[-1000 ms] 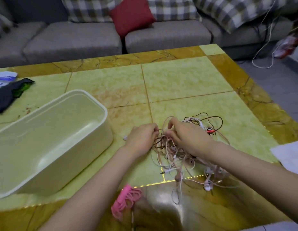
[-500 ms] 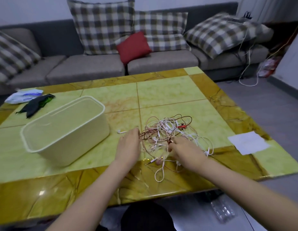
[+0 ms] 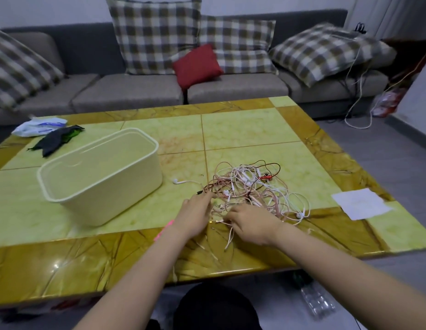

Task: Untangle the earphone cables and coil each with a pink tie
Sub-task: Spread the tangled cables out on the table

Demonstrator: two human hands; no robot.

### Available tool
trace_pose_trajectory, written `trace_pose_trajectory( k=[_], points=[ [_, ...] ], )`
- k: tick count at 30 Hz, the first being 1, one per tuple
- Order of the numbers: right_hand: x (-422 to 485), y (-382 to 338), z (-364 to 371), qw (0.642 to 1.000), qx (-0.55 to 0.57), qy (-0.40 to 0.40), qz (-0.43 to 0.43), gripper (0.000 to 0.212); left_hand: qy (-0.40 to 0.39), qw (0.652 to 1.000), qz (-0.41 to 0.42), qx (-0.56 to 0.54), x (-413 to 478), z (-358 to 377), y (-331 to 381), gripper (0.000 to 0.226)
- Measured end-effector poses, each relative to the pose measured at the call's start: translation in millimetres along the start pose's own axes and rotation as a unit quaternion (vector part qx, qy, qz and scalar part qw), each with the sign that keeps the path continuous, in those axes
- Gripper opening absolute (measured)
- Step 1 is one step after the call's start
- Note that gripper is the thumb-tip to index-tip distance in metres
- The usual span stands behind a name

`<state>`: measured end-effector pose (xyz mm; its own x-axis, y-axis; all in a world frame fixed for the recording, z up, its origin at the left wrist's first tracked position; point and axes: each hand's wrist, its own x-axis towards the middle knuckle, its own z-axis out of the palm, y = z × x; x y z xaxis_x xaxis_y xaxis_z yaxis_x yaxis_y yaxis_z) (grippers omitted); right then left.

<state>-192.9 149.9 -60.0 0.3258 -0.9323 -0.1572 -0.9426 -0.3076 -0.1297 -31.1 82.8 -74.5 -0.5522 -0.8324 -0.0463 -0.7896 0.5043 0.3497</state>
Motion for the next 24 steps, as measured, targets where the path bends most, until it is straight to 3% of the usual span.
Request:
trace_pose_trajectory(
  k=[6,8,10,13,16,20,24],
  points=[
    [-1.3,7.6,-6.0,0.998,-0.038,-0.022,0.048,0.055,0.006,1.000,-0.010,0.007,-2.9,5.1,-7.5,0.044],
    [0.0,5.3,-8.8,0.995,-0.086,-0.020,0.048,0.049,0.027,1.000,0.010,0.001,-6.6,7.0,-9.4,0.043],
    [1.2,3.2,-14.3,0.995,-0.070,0.017,0.068,0.035,0.067,0.996,0.028,-0.048,-13.7,6.0,-7.2,0.046],
    [5.4,7.7,-19.4,0.984,0.001,0.103,0.144,0.036,0.149,0.979,0.023,-0.139,-26.0,0.8,-7.4,0.049],
    [9.9,16.7,-18.2,0.963,0.067,0.154,0.211,0.038,0.211,0.964,-0.001,-0.162,-31.9,-4.3,-16.6,0.025],
    [14.9,22.4,-15.8,0.947,0.110,0.162,0.257,0.036,0.199,0.957,-0.048,-0.207,-31.4,-11.2,-24.7,0.017],
    [17.8,8.0,-22.4,0.949,0.049,0.185,0.250,0.027,0.206,0.909,-0.051,-0.359,-34.3,-24.7,-16.7,0.017]
  ],
)
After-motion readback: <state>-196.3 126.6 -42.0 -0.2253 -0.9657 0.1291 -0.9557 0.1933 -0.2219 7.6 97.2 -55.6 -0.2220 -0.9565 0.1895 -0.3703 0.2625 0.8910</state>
